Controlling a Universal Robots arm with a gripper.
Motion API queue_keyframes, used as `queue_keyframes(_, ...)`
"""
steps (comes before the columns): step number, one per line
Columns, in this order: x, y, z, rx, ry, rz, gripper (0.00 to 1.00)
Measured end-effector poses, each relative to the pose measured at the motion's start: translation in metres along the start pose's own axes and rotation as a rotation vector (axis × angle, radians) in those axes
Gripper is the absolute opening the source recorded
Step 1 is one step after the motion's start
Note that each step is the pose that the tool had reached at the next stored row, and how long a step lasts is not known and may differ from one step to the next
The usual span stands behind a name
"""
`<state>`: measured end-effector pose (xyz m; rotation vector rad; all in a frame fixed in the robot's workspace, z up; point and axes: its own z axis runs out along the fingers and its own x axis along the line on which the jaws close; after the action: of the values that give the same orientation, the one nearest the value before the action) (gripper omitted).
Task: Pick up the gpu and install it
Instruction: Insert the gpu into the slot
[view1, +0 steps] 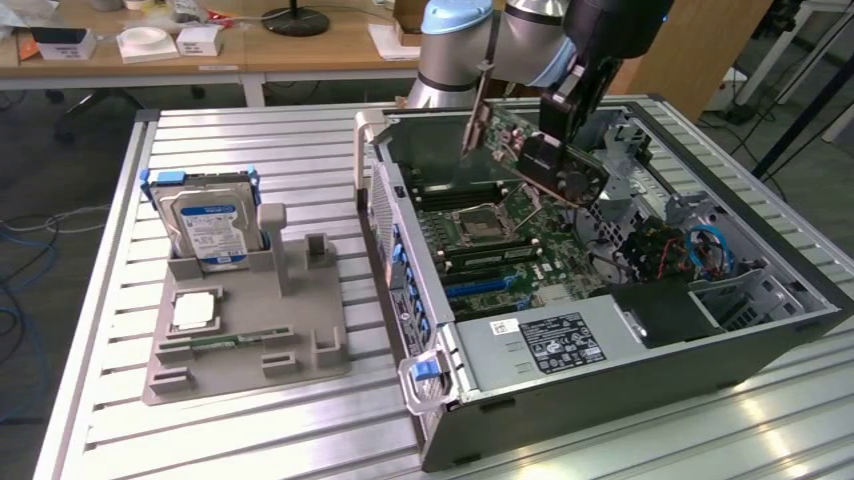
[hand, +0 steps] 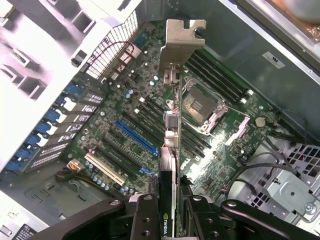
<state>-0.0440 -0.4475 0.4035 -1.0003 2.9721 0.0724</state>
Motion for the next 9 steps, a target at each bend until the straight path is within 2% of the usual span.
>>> queue_keyframes(9, -0.0001, -0.0002, 0.0017, -0.0008, 0.0018, -0.043, 0.26)
